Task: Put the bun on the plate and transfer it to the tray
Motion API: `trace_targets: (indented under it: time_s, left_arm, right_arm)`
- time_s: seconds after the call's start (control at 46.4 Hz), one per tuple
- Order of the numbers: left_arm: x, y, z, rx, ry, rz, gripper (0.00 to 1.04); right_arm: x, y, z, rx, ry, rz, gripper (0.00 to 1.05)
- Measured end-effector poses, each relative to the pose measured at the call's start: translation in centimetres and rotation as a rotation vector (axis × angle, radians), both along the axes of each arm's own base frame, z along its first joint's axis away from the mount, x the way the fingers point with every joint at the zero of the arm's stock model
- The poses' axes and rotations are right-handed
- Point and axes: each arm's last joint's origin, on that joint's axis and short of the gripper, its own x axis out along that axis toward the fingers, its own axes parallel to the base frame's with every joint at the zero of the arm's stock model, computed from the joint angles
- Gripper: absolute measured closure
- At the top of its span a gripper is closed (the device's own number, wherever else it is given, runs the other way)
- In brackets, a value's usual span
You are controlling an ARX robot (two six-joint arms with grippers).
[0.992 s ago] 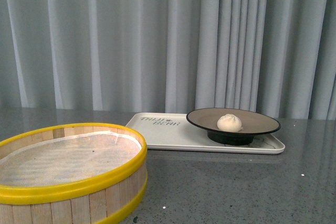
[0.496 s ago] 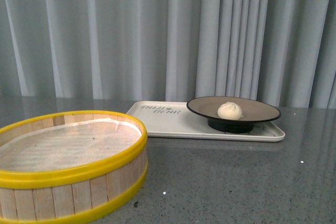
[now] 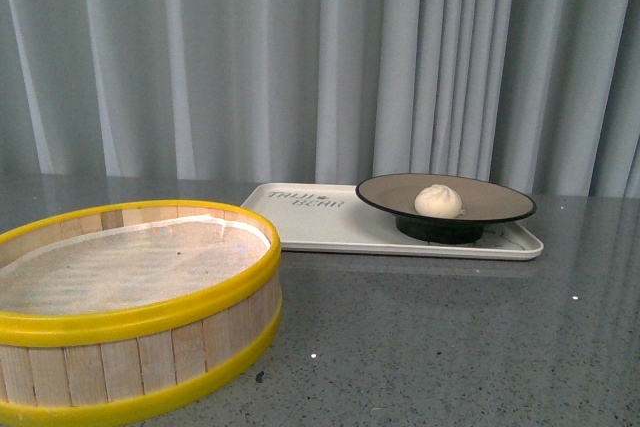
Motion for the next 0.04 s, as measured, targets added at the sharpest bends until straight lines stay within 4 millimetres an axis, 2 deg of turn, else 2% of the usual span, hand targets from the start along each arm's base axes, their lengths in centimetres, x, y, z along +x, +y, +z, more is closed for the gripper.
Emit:
trace_targets:
  time_s: [0.043]
  left_arm:
    - [0.0,0.0,0.0,0.0,0.0,0.0,0.07]
  right_arm:
    - [0.0,0.0,0.01,0.0,0.0,0.0,0.08]
